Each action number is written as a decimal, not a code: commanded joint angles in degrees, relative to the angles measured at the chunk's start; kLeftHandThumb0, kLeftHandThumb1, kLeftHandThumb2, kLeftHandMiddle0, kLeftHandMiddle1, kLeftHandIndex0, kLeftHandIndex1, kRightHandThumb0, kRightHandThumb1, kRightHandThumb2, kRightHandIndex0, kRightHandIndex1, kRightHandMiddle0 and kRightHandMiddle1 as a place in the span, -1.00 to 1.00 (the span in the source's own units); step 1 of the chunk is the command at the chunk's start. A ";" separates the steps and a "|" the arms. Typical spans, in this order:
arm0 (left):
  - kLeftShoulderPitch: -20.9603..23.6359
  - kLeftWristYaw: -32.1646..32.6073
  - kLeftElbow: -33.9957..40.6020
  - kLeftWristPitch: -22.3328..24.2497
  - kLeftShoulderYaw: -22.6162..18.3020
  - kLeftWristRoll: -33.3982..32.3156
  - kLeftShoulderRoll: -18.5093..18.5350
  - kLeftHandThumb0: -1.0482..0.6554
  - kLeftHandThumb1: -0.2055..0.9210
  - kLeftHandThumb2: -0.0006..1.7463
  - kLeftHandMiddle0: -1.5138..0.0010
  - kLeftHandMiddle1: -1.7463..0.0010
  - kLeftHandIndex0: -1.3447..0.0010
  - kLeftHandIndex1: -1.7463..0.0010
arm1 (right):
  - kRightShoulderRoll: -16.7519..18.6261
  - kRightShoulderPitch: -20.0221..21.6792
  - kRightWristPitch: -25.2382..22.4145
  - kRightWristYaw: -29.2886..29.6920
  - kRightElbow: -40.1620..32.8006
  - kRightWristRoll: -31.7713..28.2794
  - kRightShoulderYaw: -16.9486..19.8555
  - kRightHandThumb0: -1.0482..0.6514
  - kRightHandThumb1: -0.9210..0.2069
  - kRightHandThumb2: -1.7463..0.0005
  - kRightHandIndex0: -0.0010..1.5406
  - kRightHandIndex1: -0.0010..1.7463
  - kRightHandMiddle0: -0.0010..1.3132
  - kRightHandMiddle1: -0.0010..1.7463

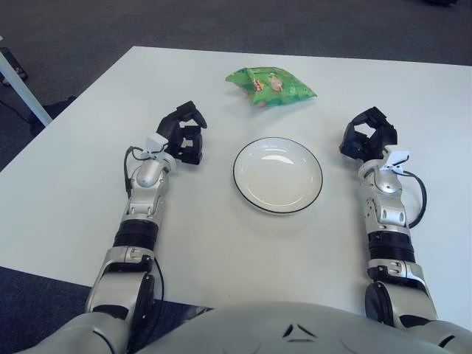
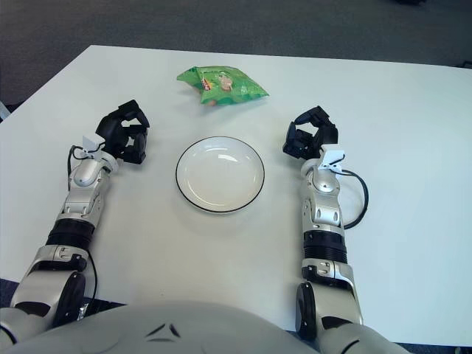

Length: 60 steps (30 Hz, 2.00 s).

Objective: Put the snack into the plate.

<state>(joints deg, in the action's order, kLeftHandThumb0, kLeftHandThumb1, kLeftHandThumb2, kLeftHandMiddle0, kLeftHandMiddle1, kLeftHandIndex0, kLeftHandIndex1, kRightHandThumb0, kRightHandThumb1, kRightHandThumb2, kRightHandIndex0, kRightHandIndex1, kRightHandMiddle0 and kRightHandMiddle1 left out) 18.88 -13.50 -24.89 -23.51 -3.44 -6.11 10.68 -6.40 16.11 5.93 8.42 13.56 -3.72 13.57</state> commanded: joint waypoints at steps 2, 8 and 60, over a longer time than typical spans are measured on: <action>-11.60 0.60 -5.56 -0.91 2.03 0.34 -5.68 -0.41 -0.38 0.75 -0.66 -1.00 -0.12 -1.00 | 1.99 -6.85 -0.55 0.13 2.82 -0.36 0.22 -0.32 0.04 -0.49 0.70 1.00 -0.08 1.00; -11.48 0.63 -5.67 -0.16 2.08 0.40 -5.45 -0.40 -0.34 0.72 -0.66 -1.00 -0.10 -1.00 | 2.14 -6.74 -0.60 0.66 2.85 -0.01 0.08 -0.32 0.04 -0.48 0.70 1.00 -0.09 1.00; -8.67 0.81 -11.69 -4.00 3.03 1.42 -5.83 -0.36 -0.19 0.59 -0.67 -1.00 0.01 -1.00 | -13.63 4.52 6.77 -6.73 9.32 13.06 -7.69 -0.34 0.10 -0.53 0.69 1.00 -0.05 1.00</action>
<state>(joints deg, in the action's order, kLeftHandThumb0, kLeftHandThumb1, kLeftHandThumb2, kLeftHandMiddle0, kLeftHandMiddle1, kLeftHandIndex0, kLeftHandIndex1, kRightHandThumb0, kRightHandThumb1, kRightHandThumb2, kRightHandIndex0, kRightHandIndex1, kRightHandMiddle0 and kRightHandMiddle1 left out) 20.70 -12.58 -29.65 -25.84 -2.24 -4.98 10.67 -16.89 17.14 10.57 3.67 18.36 7.31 7.34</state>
